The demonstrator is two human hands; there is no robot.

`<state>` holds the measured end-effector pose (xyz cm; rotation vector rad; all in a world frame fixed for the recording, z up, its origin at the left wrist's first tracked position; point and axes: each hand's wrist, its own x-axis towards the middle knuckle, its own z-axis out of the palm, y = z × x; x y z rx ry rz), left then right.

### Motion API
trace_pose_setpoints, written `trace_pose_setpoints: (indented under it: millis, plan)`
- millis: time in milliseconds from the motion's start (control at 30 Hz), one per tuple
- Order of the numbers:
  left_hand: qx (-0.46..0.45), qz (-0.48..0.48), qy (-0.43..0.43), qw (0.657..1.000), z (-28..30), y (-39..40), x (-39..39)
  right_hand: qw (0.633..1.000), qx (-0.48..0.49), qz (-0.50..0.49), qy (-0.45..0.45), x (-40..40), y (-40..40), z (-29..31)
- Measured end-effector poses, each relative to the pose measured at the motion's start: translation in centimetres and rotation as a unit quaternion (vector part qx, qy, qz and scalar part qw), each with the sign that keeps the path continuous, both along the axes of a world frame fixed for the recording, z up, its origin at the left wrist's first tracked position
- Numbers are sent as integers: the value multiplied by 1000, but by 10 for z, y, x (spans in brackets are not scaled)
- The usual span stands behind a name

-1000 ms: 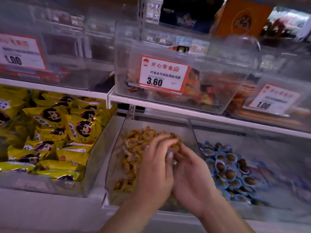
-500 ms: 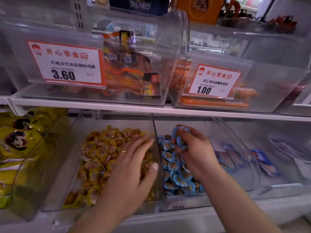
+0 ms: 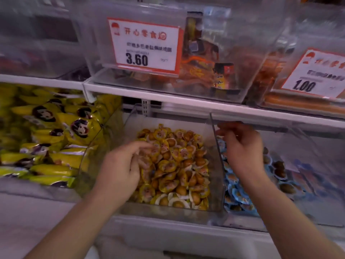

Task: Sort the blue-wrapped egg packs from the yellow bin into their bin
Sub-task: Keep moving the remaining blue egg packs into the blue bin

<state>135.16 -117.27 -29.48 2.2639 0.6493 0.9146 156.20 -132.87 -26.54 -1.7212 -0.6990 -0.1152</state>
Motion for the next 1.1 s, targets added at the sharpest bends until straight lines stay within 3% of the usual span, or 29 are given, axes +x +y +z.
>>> trace_pose_setpoints:
  millis: [67,133,233,300,467,833,967,1100]
  plan:
    - [40,27,-29,998,6,3,-11,990,-44,98,-92,-34,9,4]
    - [94,43,-36,994,6,8,-24,949,-161,246,-111,-67,25,0]
    - [110,44,-11,993,1,12,-40,814,-400,408,-98,-96,53,-22]
    - [84,47,25,995,-3,14,-46,759,-491,409,-128,-99,65,-34]
    - [47,23,63,997,-8,20,-54,732,-573,275,-246,-74,73,-51]
    - [19,-10,57,998,-8,25,-57,721,-612,242,-216,-54,92,-61]
    - [22,-9,54,998,-7,23,-57,687,-642,267,-211,-55,93,-56]
    - [23,-4,59,998,-7,22,-55,627,-697,272,-217,-62,90,-57]
